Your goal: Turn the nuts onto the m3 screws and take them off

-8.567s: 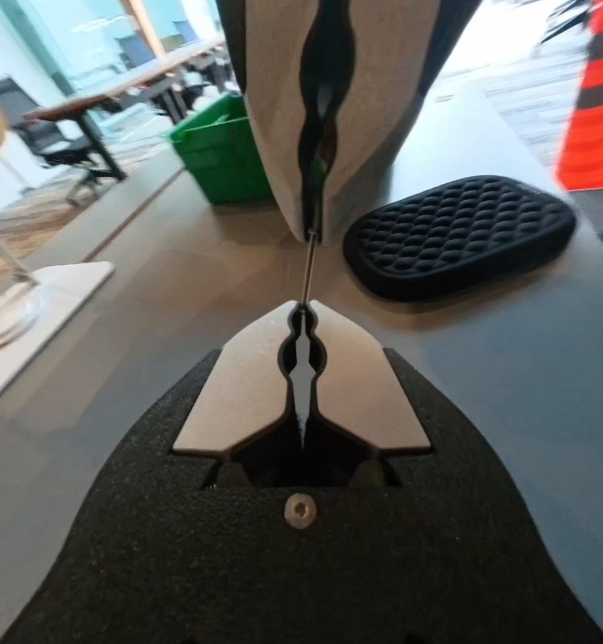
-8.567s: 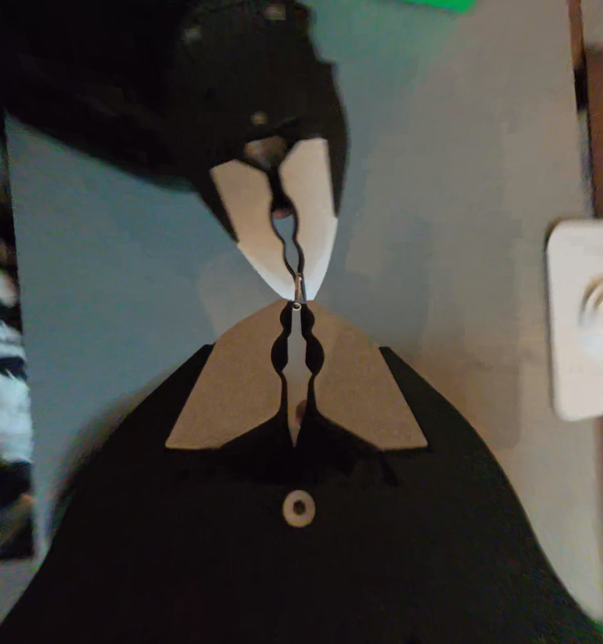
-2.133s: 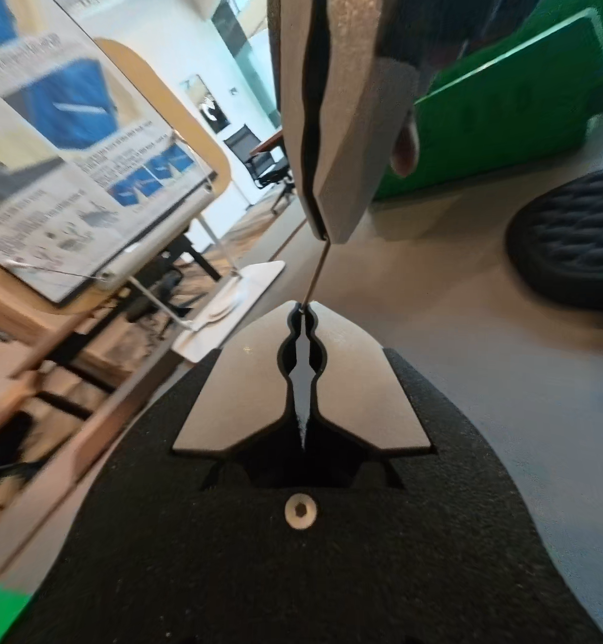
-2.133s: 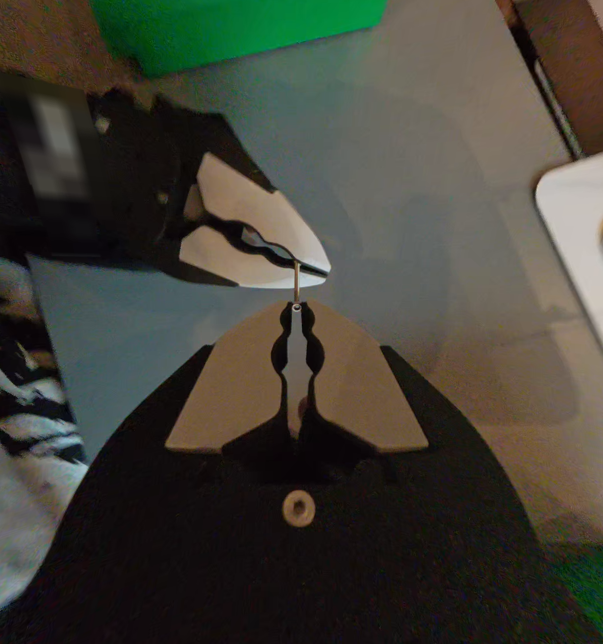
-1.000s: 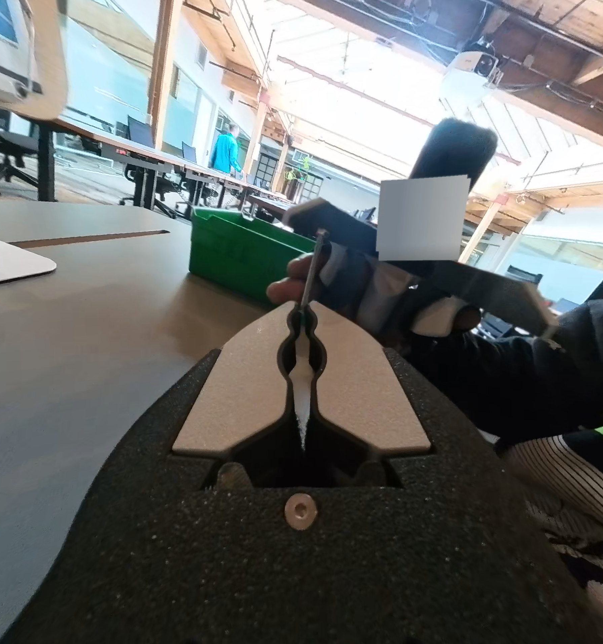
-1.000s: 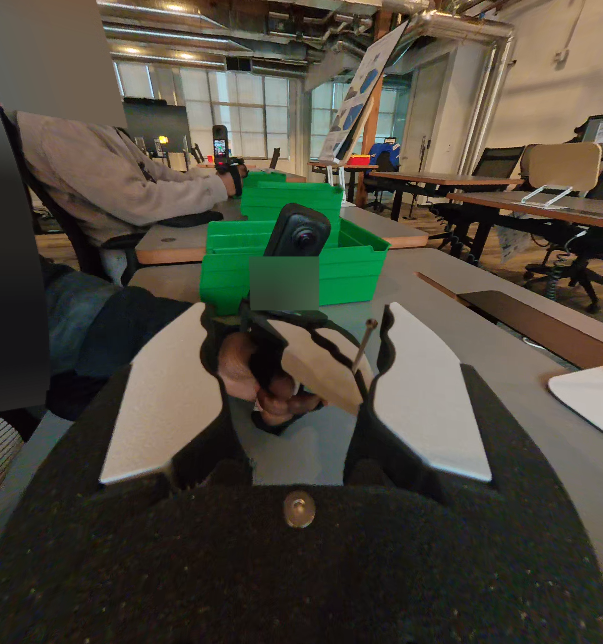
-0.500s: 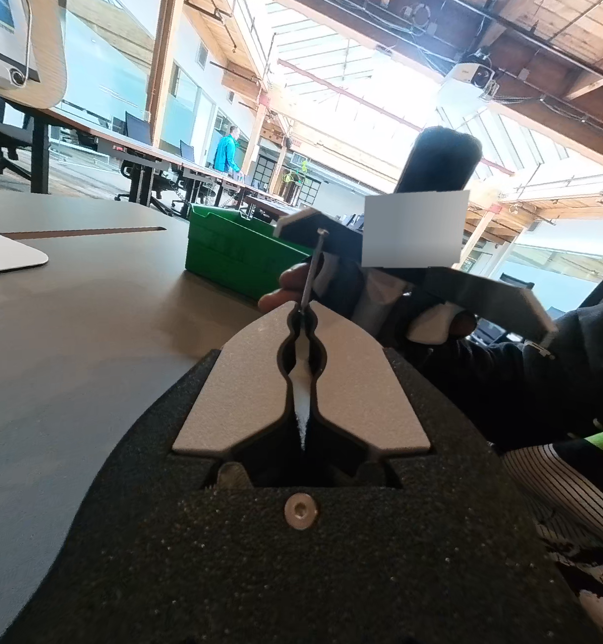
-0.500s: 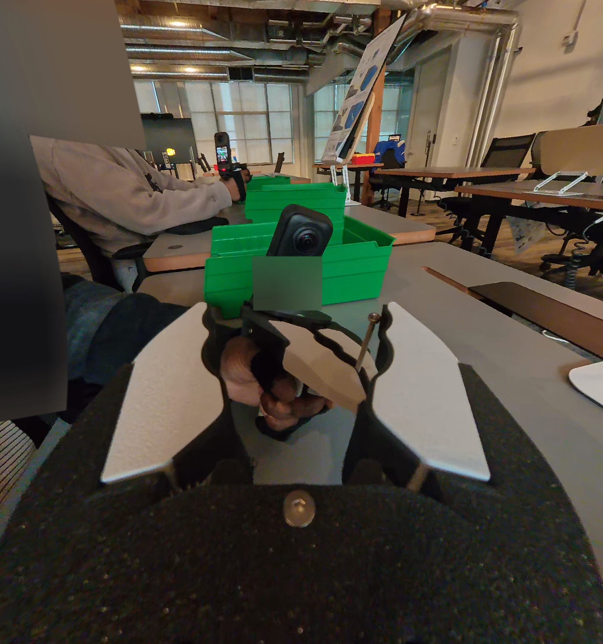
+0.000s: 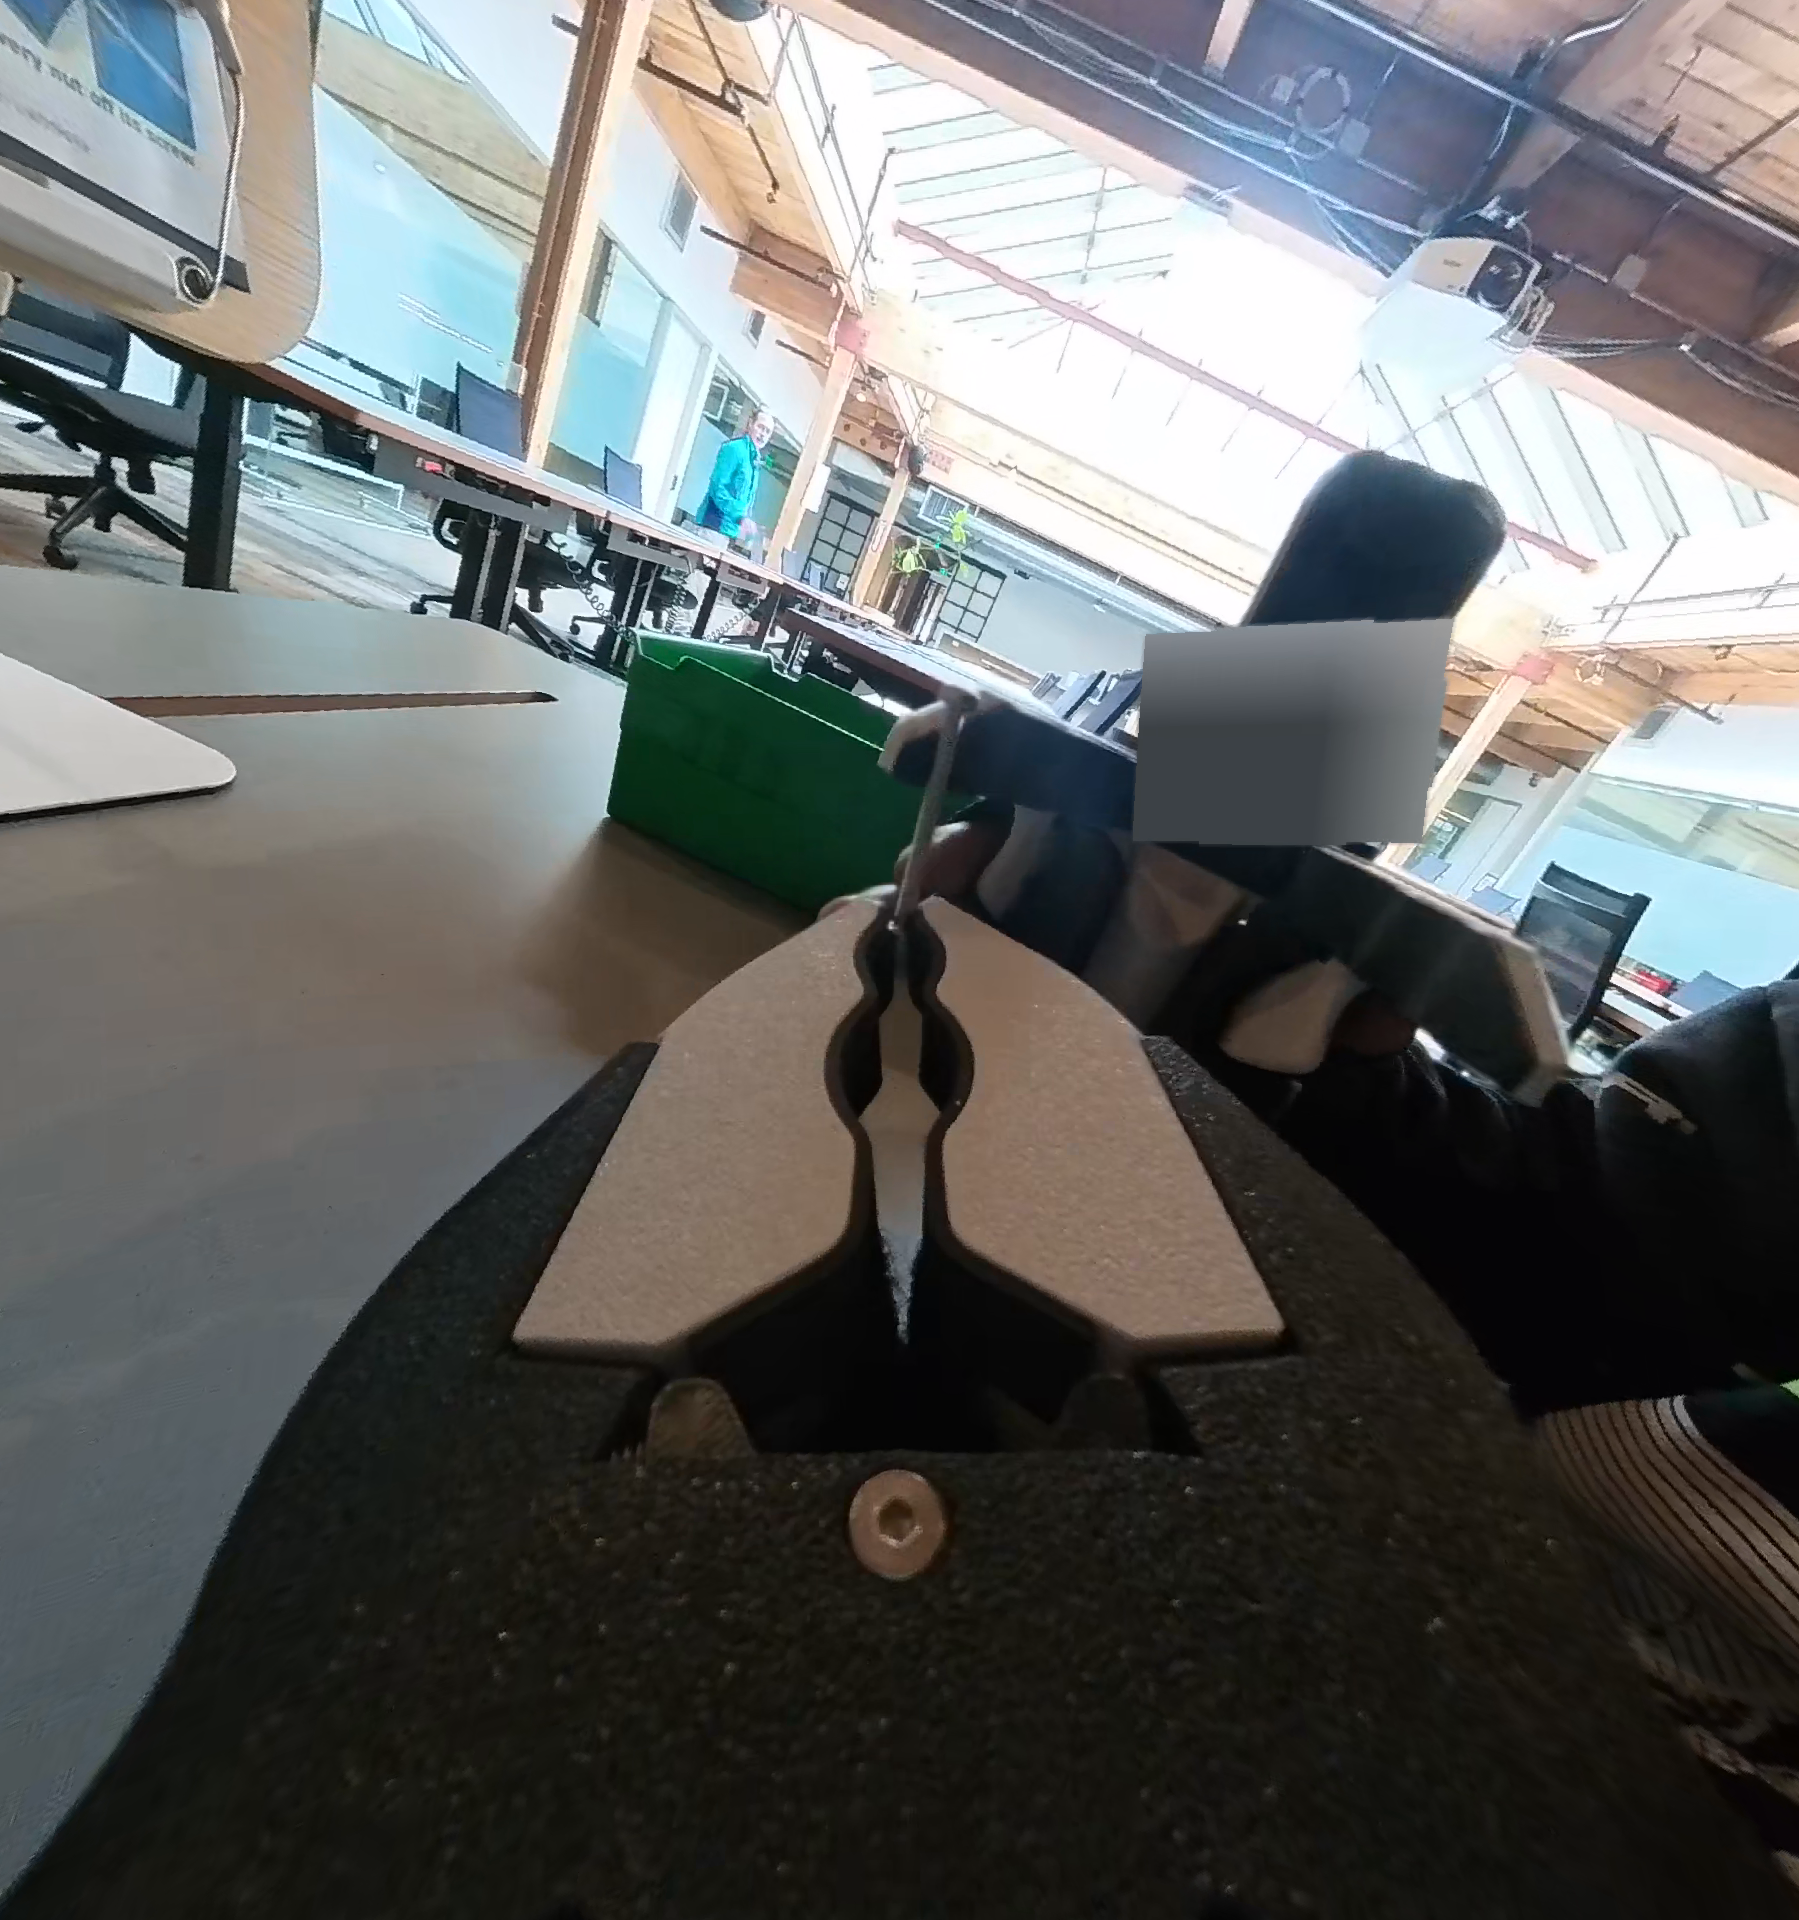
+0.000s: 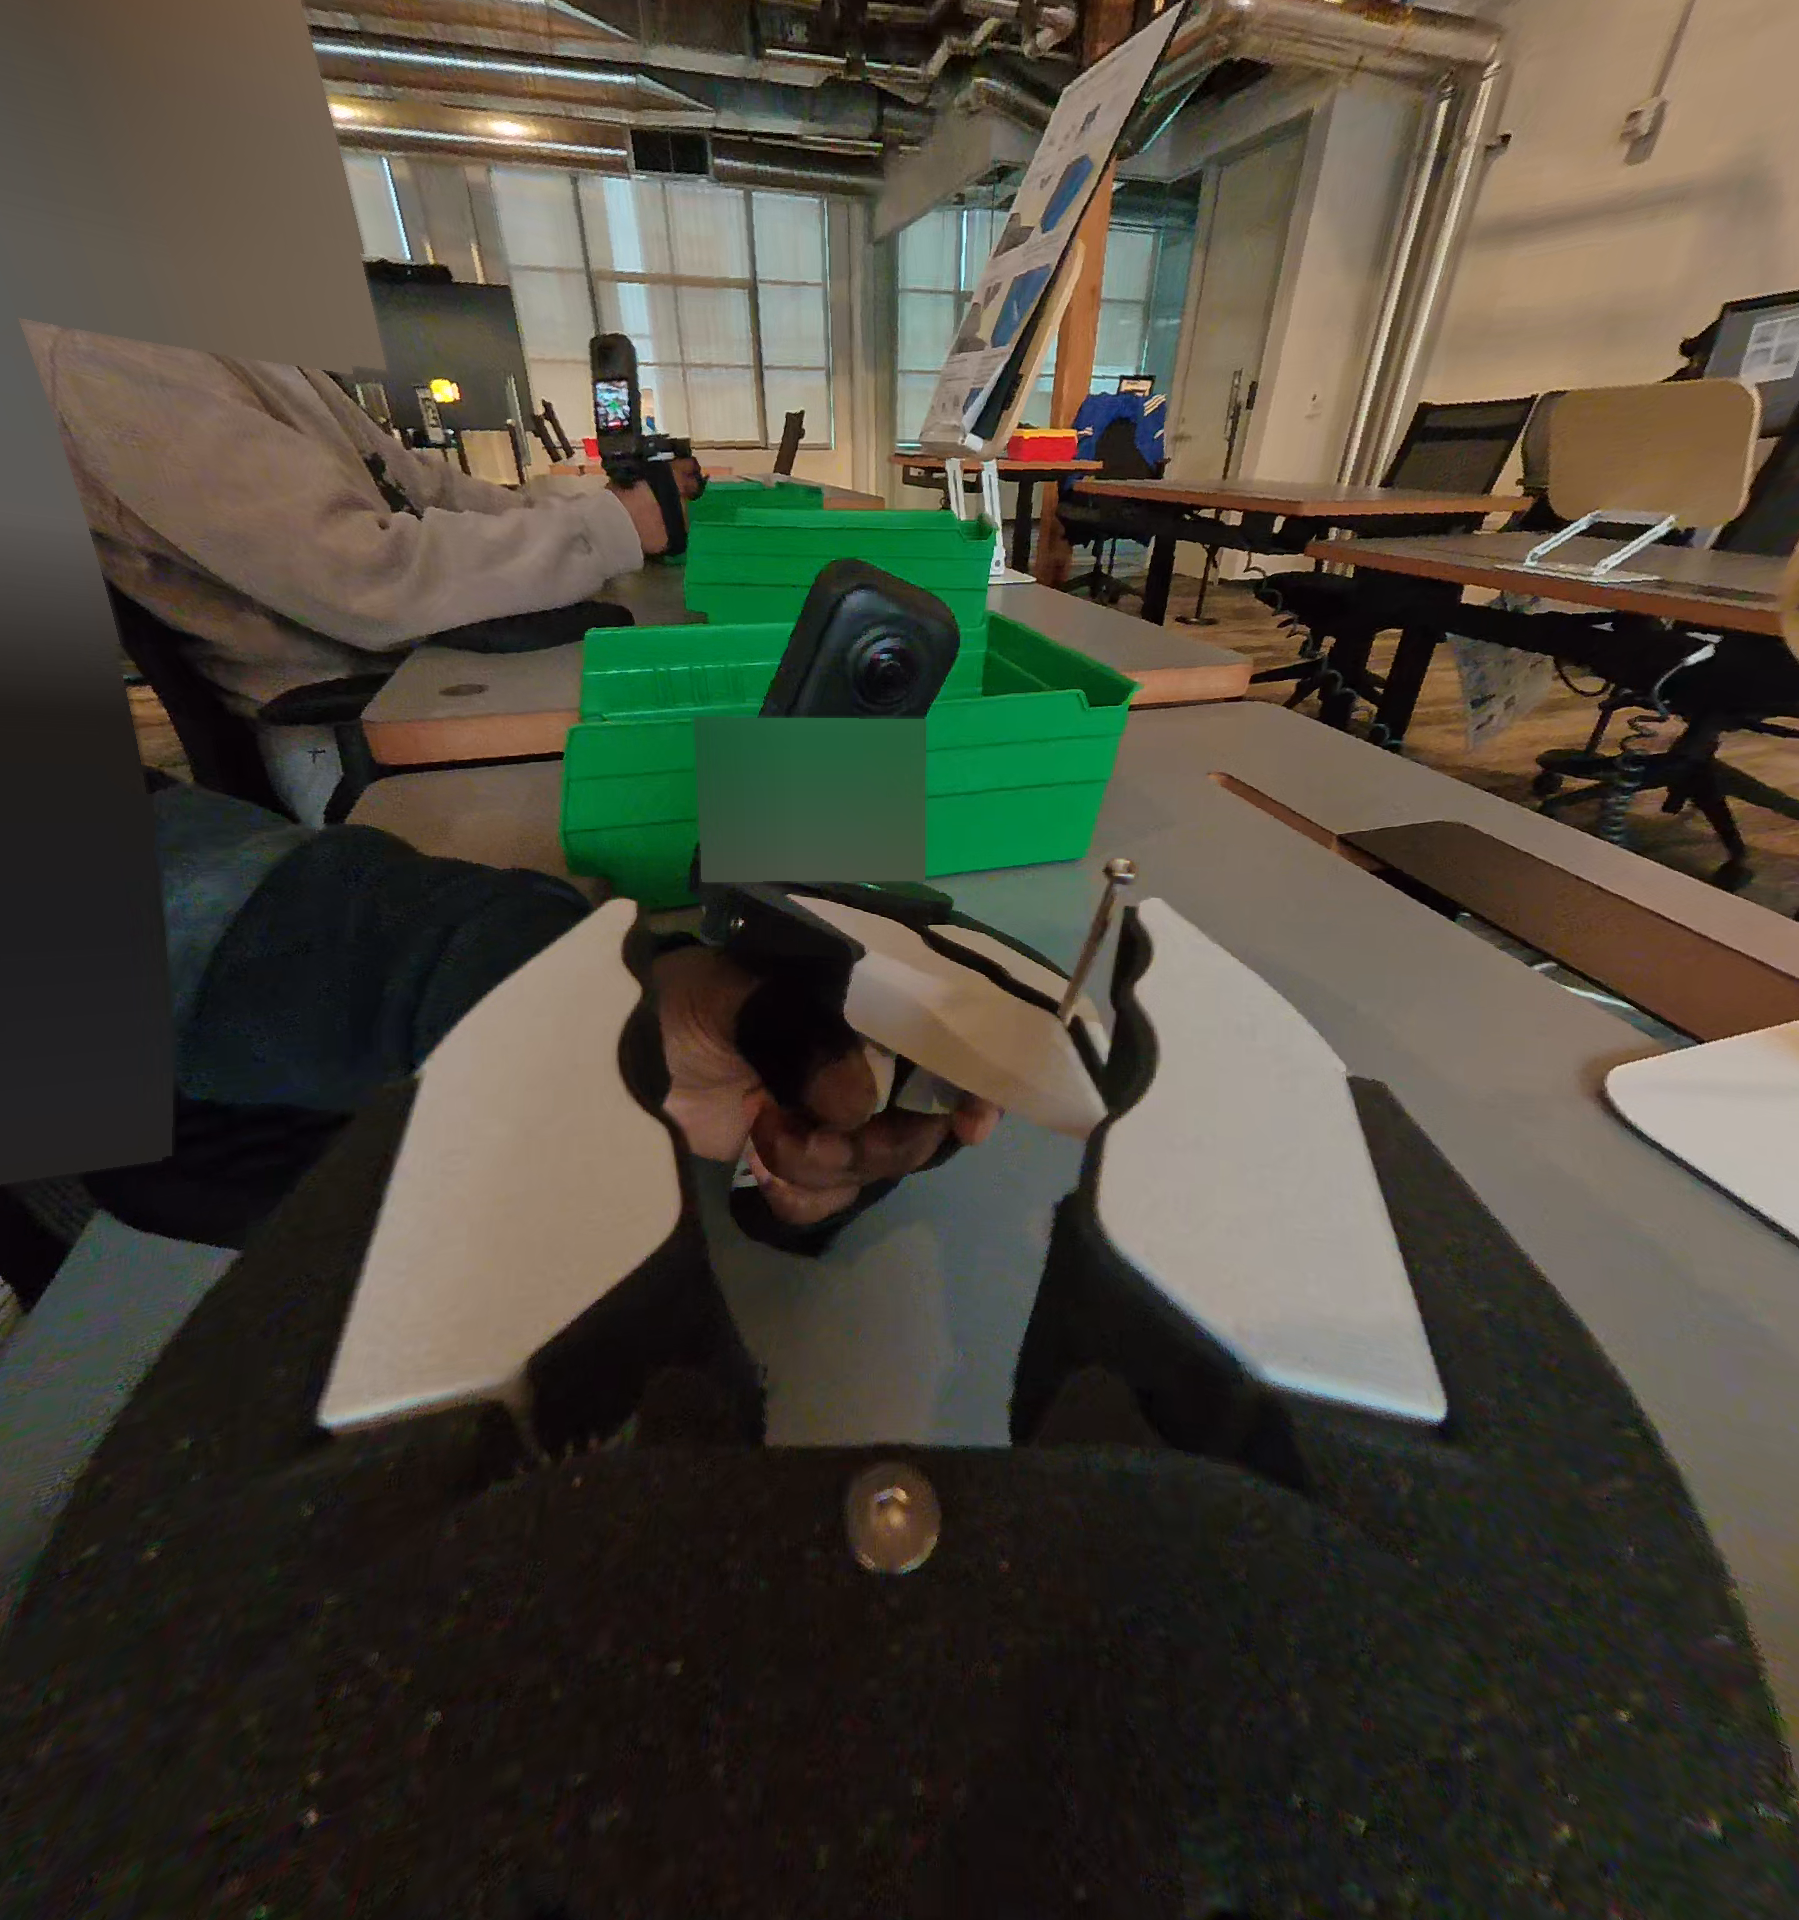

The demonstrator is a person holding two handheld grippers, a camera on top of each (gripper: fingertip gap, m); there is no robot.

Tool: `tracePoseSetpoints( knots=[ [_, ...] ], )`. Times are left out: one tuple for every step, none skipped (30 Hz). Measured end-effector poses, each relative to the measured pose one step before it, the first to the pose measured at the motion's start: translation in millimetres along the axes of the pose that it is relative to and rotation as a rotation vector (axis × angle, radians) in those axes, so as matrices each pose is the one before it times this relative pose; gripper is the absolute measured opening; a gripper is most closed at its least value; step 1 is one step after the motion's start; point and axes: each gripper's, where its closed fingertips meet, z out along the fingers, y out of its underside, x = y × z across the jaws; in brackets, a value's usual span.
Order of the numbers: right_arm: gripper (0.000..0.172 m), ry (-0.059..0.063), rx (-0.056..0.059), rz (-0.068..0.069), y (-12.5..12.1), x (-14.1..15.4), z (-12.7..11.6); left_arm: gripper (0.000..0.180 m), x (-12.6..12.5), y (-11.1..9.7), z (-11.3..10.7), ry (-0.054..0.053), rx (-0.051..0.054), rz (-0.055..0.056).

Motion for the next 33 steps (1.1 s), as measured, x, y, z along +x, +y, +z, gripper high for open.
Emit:
tracePoseSetpoints(
  knots=[
    [0.074, 0.0218, 0.0055, -0.0092, -1.05, 3.09, -0.93, 0.001, 0.66, 0.32, 0.18, 0.0037, -0.0014, 0.0000],
    [0.062, 0.0346, 0.0071, -0.0176, -1.63, 4.83, -1.81, 0.001, 1.14, 0.58, 0.10, 0.0061, -0.0040, 0.0014],
    [0.052, 0.0414, 0.0021, -0.0223, -1.84, 6.31, -2.71, 0.001, 1.22, 0.49, 0.14, 0.0051, -0.0038, 0.0003],
    [0.045, 0.0310, -0.0078, -0.0226, -2.17, 5.39, -3.81, 0.001, 1.03, 0.72, 0.09, 0.0033, -0.0039, -0.0002],
    [0.040, 0.0152, -0.0141, -0.0165, -3.24, 3.93, -4.57, 0.001, 1.48, 1.02, 0.18, 0.0061, -0.0052, -0.0021],
    [0.039, 0.0222, -0.0192, -0.0111, -3.73, 5.54, -4.46, 0.001, 1.88, 0.84, 0.25, 0.0069, -0.0024, -0.0030],
    [0.039, 0.0240, -0.0220, -0.0155, -3.34, 5.87, -4.04, 0.001, 1.76, 0.26, 0.45, 0.0052, 0.0012, -0.0007],
    [0.035, 0.0078, -0.0171, -0.0199, -2.70, 2.53, -3.08, 0.001, 1.95, 0.09, 0.57, 0.0057, 0.0009, 0.0005],
    [0.032, 0.0036, -0.0120, -0.0112, -2.07, 0.49, -1.46, 0.001, 1.78, -0.14, 0.55, 0.0070, 0.0019, -0.0004],
    [0.027, 0.0040, -0.0104, 0.0018, -1.02, -0.83, 0.22, 0.001, 1.71, -0.28, 0.41, 0.0082, 0.0029, -0.0036],
    [0.024, -0.0153, -0.0068, -0.0003, -0.06, -4.74, 1.30, 0.001, 1.85, -0.34, 0.24, 0.0102, 0.0038, -0.0054],
    [0.023, -0.0099, -0.0038, -0.0036, 0.77, -4.30, 1.78, 0.001, 2.11, -0.52, 0.18, 0.0125, 0.0041, -0.0055],
    [0.023, -0.0038, -0.0026, -0.0107, 1.48, -2.57, 1.73, 0.001, 2.42, -0.40, 0.00, 0.0141, 0.0027, -0.0049],
    [0.024, -0.0098, 0.0001, -0.0163, 1.50, -1.97, 1.36, 0.001, 2.62, 0.05, 0.16, 0.0153, -0.0012, -0.0036],
    [0.023, -0.0080, 0.0043, -0.0073, 0.95, -0.33, 0.99, 0.001, 2.96, 0.66, 0.33, 0.0160, -0.0048, -0.0022],
    [0.021, -0.0312, 0.0106, 0.0011, -0.56, -2.49, 0.61, 0.001, 3.25, 0.51, 0.47, 0.0172, -0.0029, -0.0016],
    [0.019, -0.0439, 0.0146, 0.0072, -1.75, -3.86, 0.13, 0.001, 3.54, 0.00, 0.47, 0.0184, 0.0009, -0.0018],
    [0.018, -0.0346, 0.0196, 0.0069, -2.92, -2.35, -0.41, 0.001, 3.43, -0.12, 0.54, 0.0177, 0.0012, -0.0011],
    [0.014, -0.0341, 0.0215, 0.0043, -3.11, -2.35, -0.89, 0.001, 2.86, -0.43, 0.32, 0.0136, 0.0004, 0.0023],
    [0.012, -0.0430, 0.0205, 0.0072, -3.14, -3.73, -1.18, 0.001, 3.13, -0.78, 0.32, 0.0157, 0.0025, 0.0046],
    [0.012, -0.0322, 0.0215, 0.0086, -3.28, -2.72, -1.00, 0.001, 3.19, -0.71, 0.34, 0.0180, 0.0006, 0.0009],
    [0.012, -0.0265, 0.0150, 0.0039, -2.16, -2.32, -0.61, 0.001, 2.68, -0.29, 0.55, 0.0163, -0.0007, -0.0003],
    [0.013, -0.0184, 0.0038, -0.0005, -0.35, -1.25, -0.20, 0.001, 2.40, 0.16, 0.50, 0.0152, -0.0013, -0.0009],
    [0.014, -0.0078, -0.0018, -0.0033, 0.56, 0.17, 0.09, 0.001, 1.92, 0.16, 0.60, 0.0126, -0.0008, -0.0013],
    [0.015, -0.0176, 0.0011, -0.0011, 0.38, -1.39, 0.24, 0.001, 1.76, 0.18, 0.55, 0.0111, -0.0001, -0.0008],
    [0.015, -0.0225, 0.0070, 0.0056, -0.46, -2.19, 0.30, 0.001, 1.97, 0.15, 0.57, 0.0130, -0.0011, -0.0026],
    [0.014, -0.0180, 0.0068, 0.0059, -0.33, -1.54, 0.30, 0.001, 2.15, 0.35, 0.52, 0.0140, -0.0016, -0.0029],
    [0.011, -0.0101, 0.0033, 0.0029, 0.04, -0.21, 0.16, 0.001, 2.10, 0.21, 0.57, 0.0133, -0.0007, -0.0001],
    [0.007, -0.0095, 0.0070, 0.0021, -0.28, -0.26, -0.15, 0.001, 1.93, 0.10, 0.47, 0.0119, -0.0010, -0.0006],
    [0.006, -0.0108, 0.0068, 0.0072, -0.40, -0.30, -0.07, 0.001, 1.61, 0.11, 0.37, 0.0109, -0.0007, -0.0028],
    [0.004, -0.0156, 0.0045, 0.0063, -0.23, -0.98, -0.08, 0.001, 1.17, 0.23, 0.30, 0.0084, -0.0005, -0.0035],
    [0.004, -0.0089, 0.0040, 0.0036, -0.24, -0.70, 0.12, 0.001, 0.42, 0.17, 0.23, 0.0040, -0.0002, -0.0005],
    [0.004, 0.0007, 0.0014, 0.0025, 0.15, 0.27, 0.17, 0.001, 0.13, 0.18, 0.13, -0.0015, -0.0014, 0.0042]
  ],
)
